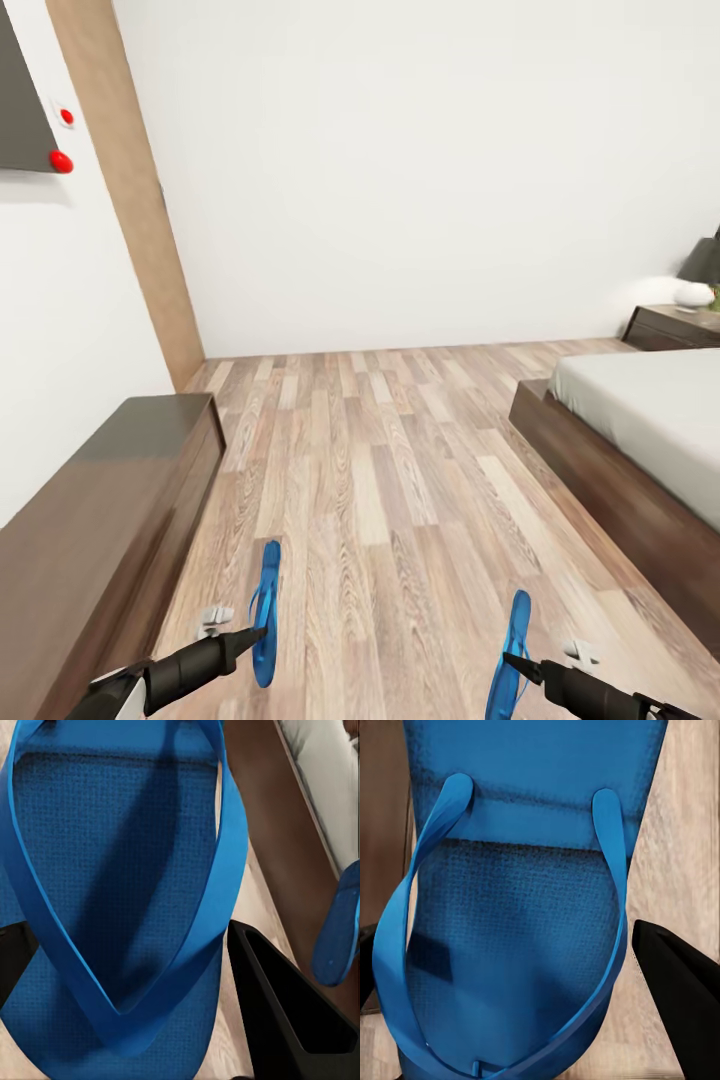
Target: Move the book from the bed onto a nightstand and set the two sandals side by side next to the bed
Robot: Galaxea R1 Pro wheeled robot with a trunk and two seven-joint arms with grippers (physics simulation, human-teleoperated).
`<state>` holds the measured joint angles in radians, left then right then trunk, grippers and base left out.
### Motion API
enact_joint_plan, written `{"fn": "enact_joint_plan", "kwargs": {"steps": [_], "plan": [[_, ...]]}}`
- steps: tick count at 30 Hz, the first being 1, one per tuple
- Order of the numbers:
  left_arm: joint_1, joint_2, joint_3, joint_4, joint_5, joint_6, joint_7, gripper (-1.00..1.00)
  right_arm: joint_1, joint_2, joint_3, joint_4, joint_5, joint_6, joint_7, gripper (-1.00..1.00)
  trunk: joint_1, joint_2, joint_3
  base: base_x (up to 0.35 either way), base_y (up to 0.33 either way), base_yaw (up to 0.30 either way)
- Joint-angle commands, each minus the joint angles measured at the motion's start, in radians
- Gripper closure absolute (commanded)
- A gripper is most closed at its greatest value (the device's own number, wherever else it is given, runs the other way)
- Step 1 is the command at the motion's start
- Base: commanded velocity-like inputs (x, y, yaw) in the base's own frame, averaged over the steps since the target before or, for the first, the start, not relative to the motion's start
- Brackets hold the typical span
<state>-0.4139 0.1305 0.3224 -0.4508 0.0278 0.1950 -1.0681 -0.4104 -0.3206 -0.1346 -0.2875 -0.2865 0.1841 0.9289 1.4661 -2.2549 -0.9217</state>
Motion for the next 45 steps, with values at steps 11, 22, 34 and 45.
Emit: {"fn": "enact_joint_plan", "kwargs": {"steps": [11,22,34,45], "plan": [[0.0,0.0,0.003,0.0,0.002,0.009,-0.005,1.0,-0.001,0.0,0.0,0.001,-0.008,0.011,0.002,1.0,-0.042,0.077,0.034,0.0,0.0,-0.281],[0.0,0.0,0.003,0.0,0.001,0.009,-0.005,1.0,-0.001,0.0,0.0,0.001,-0.008,0.011,0.003,1.0,-0.085,0.154,0.068,0.0,0.0,-0.266],[0.0,0.0,0.002,0.0,0.002,0.009,-0.006,1.0,-0.001,0.0,0.0,0.001,-0.008,0.011,0.004,1.0,-0.131,0.238,0.106,0.0,0.0,-0.265],[0.0,0.0,0.002,0.0,0.001,0.009,-0.005,1.0,-0.001,0.0,-0.001,0.001,-0.008,0.012,0.004,1.0,-0.173,0.315,0.14,0.0,0.0,-0.265]]}}
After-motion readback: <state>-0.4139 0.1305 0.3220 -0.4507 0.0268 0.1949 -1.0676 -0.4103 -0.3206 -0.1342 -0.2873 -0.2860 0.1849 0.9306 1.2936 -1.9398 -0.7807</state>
